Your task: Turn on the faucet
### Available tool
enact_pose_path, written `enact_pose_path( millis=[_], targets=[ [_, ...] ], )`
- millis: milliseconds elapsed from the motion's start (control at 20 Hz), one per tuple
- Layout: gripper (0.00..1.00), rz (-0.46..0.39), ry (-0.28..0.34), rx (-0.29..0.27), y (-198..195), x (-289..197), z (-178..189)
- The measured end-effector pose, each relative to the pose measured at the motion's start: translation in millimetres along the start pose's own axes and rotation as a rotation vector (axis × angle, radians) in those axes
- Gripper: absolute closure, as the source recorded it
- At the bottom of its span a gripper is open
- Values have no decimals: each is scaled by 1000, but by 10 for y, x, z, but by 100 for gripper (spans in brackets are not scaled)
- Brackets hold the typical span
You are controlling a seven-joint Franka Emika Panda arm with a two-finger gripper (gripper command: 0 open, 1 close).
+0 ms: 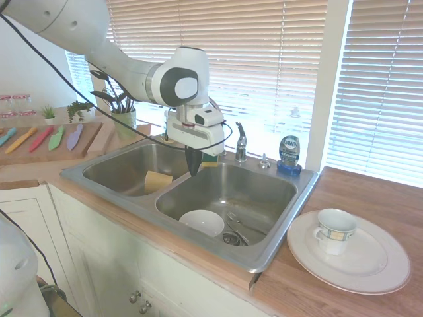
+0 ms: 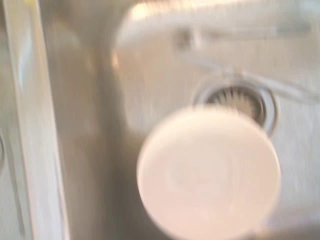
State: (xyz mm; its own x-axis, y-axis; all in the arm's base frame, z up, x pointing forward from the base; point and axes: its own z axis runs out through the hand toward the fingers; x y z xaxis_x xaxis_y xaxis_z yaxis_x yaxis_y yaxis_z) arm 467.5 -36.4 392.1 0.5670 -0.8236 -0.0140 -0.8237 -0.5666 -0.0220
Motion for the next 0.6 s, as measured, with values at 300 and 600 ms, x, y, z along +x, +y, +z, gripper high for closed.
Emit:
enact_pose_path(
  millis=[300, 600],
  targets=[
    [0, -14, 3, 23, 575, -340, -81],
    [0, -29, 2, 34, 641, -493, -136]
  ],
)
